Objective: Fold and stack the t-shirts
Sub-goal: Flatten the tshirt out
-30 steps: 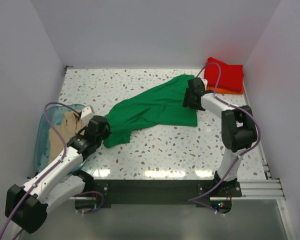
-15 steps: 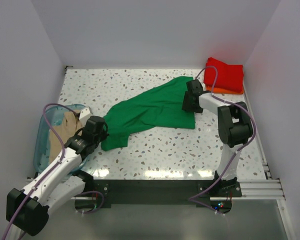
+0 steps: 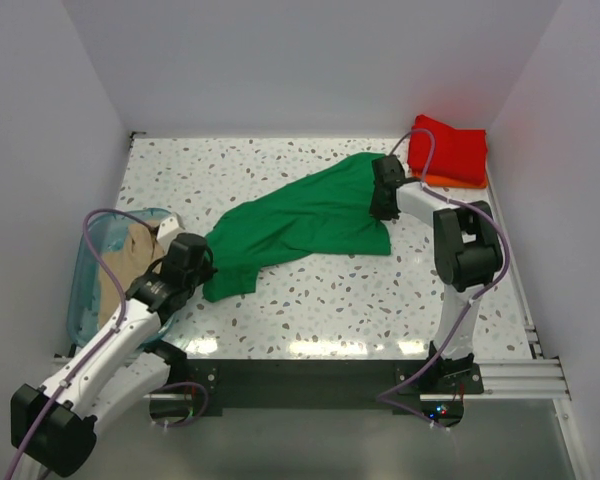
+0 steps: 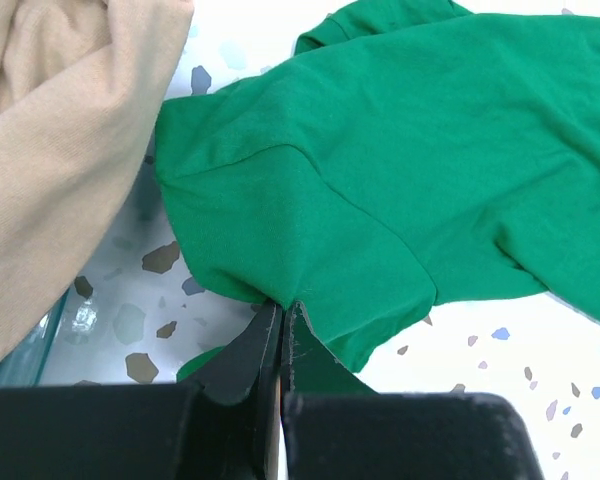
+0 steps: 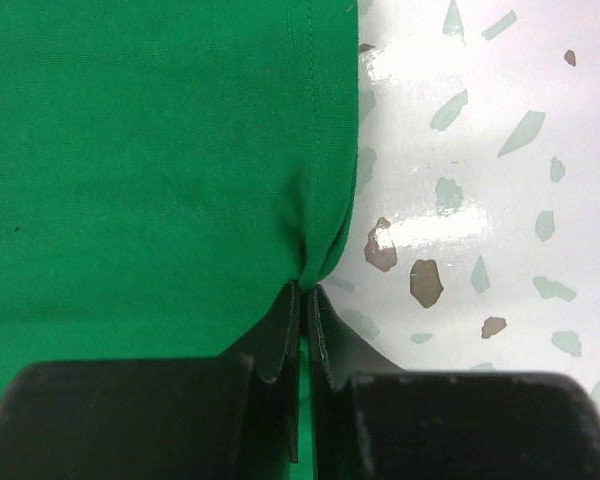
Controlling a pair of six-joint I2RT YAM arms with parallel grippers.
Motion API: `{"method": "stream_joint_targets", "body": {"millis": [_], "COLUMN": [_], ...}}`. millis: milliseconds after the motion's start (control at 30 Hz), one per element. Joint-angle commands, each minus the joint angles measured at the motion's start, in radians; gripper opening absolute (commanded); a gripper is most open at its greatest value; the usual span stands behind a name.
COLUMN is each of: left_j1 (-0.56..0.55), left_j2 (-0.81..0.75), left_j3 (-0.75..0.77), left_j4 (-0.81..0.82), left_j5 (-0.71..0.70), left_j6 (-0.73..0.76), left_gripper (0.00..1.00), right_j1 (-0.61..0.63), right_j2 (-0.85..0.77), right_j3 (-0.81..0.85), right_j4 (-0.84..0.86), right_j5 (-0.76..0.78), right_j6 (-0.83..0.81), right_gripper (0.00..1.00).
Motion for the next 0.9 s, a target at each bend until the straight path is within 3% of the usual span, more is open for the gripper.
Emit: {"method": "stream_joint_targets", "body": {"millis": [0,233,433,867], "left_j1": [0.006,0.005,0.005,0.008], "left_j2": [-0.031,-0.068,-0.116,-0.113], "left_j3": [0.057,0.103,0.149,0.244], "left_j4": [-0.020,-0.057,-0.110,-0.146], "left_j5": [-0.002,0.017,0.028,-0.007], "left_j6": [0.014,0.017,0.017,0.088], "left_gripper": [0.00,0.00,0.00,0.00], "right_j1": [-0.006,-0.037,-0.055,-0.072], "right_j2": [-0.021,-0.178,-0.219,0.199], "right_j3": [0.064,0.091,0.146,0.624], "right_j4": [-0.054,-0.137,-0.177,-0.289], "right_j5": [0.028,0.088,0.122,0.068], "right_j6": [-0.006,-0.038,-0.066,-0.075], "right_gripper": [0.00,0.00,0.00,0.00]}}
